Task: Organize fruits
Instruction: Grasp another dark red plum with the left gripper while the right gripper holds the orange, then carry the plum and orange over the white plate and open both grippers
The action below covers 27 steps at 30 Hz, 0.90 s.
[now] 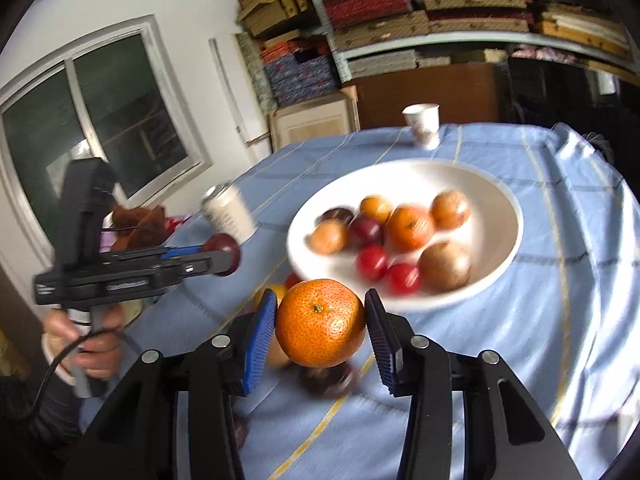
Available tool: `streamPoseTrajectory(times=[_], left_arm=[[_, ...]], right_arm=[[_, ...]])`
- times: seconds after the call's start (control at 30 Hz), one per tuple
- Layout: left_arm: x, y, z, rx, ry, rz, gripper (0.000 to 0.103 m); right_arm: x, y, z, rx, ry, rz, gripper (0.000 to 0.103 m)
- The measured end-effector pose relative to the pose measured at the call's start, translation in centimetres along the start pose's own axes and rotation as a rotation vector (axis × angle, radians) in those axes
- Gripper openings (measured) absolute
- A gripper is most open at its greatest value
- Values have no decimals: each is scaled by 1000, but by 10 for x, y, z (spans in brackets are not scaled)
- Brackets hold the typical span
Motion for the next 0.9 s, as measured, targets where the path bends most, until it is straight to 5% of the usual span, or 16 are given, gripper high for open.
streamPoseTrajectory(times=[0.2, 0.57, 0.6, 0.63, 0.67, 0.9], left_arm=[[-11, 44, 41, 14, 7, 48, 37], [-25, 70, 98, 75, 26, 79, 39], [-25, 71, 102, 83, 37, 81, 56], [-25, 71, 101, 80, 45, 81, 83], [-25, 72, 96, 51, 56, 76, 90], [-24, 54, 38, -84, 54, 106, 96]], right_arm=[[-38, 29, 25, -109, -77, 108, 46], [-60, 37, 57, -53, -88, 126, 48], [-59, 35, 59, -46, -95, 113, 50], [-57, 35, 58, -52, -96, 103, 54], [-55, 35, 55, -66, -101, 90, 60], [-23, 33, 14, -121, -1, -5, 61]])
Point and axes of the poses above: each gripper's, at about its wrist camera, not at the fingertips, and z roughly the way its jaws point, x to its left, y to its top, the point moved 2 cm from there along z, roughly the way its jaws point, and after that the axes turned 5 degrees about -x, right-handed, at the moved point
